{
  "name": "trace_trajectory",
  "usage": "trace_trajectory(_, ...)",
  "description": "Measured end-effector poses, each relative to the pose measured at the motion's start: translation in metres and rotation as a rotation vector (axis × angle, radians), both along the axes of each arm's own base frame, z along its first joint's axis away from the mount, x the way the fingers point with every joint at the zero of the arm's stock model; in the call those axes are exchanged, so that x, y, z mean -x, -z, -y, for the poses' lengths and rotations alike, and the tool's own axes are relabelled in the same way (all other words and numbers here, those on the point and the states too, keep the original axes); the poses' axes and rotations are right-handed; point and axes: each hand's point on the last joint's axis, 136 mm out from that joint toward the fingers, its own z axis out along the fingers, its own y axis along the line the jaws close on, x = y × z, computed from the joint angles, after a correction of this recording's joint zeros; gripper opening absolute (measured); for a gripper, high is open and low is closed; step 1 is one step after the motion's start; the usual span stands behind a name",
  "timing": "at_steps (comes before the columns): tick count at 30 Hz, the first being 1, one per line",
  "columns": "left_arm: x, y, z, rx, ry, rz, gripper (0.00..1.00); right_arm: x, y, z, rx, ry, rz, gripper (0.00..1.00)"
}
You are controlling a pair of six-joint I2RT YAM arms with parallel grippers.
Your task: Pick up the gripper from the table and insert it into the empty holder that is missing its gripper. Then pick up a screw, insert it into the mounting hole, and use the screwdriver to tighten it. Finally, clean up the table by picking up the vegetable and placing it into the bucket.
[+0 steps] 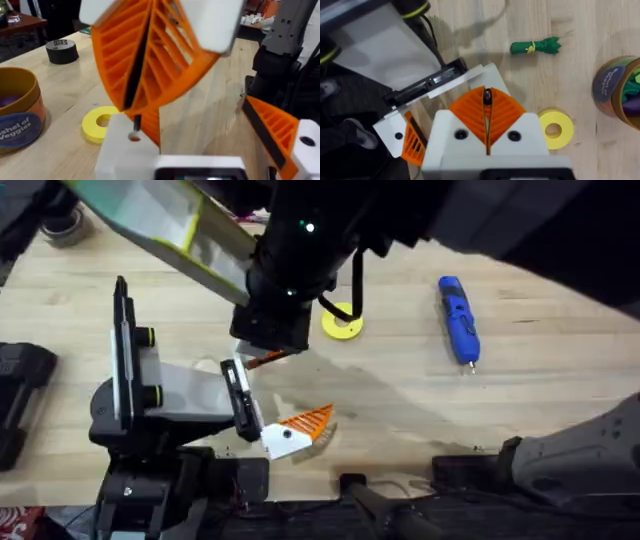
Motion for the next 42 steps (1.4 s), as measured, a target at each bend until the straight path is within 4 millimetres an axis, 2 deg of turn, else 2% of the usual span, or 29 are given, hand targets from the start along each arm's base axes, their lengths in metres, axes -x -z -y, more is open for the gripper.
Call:
trace_trajectory(8, 0.000, 0.000, 0.000, 0.000, 0.000, 0.000, 0.986, 0.000, 0.001, 0.000, 0.004, 0.000, -0.003, 0.005)
trace_trajectory(16, 0.000, 0.000, 0.000, 0.000, 0.000, 0.000, 0.986, 0.000, 0.011, -0.001, 0.029, 0.000, -0.017, 0.005)
trace_trajectory(42, 0.000, 0.000, 0.000, 0.000, 0.000, 0.000, 0.986, 0.001, 0.012, 0.002, 0.038, 0.000, -0.023, 0.005)
